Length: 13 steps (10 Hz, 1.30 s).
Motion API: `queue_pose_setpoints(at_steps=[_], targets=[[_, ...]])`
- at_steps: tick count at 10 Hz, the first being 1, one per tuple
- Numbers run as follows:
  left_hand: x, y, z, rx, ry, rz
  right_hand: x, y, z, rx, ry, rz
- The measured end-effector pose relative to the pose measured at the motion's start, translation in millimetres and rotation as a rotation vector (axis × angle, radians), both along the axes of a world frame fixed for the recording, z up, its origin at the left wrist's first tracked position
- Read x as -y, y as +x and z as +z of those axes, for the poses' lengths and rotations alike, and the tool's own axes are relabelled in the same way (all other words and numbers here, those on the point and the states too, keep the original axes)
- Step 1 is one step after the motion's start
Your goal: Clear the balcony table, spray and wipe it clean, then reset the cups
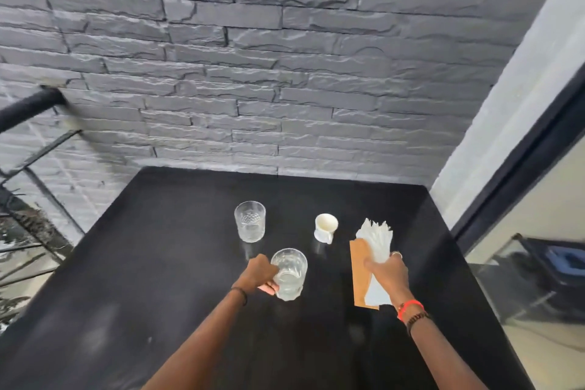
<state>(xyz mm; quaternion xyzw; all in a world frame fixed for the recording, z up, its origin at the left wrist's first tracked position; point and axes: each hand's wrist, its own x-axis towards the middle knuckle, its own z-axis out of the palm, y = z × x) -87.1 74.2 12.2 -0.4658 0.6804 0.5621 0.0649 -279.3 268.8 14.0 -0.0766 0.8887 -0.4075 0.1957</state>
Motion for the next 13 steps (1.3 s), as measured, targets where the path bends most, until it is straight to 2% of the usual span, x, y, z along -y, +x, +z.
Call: queue_pose_setpoints(at_steps=[6,10,11,13], targets=[[7,-21,-38,0.044,-0.012,0.03,-12,-93,-36,-0.046,0.104,-0.109],[5,-19,-41,0.018,-0.05,0.06,-12,-114,-51,-0.021,0.227,-0.091],[3,-17,-40,0.027,-0.071,0.051,-11,-111,-44,-0.017,0.311,-0.057],[9,-15,-25,0.115,-0.232,-0.078,-10,-100,-23,-0.24,0.406,-0.042]])
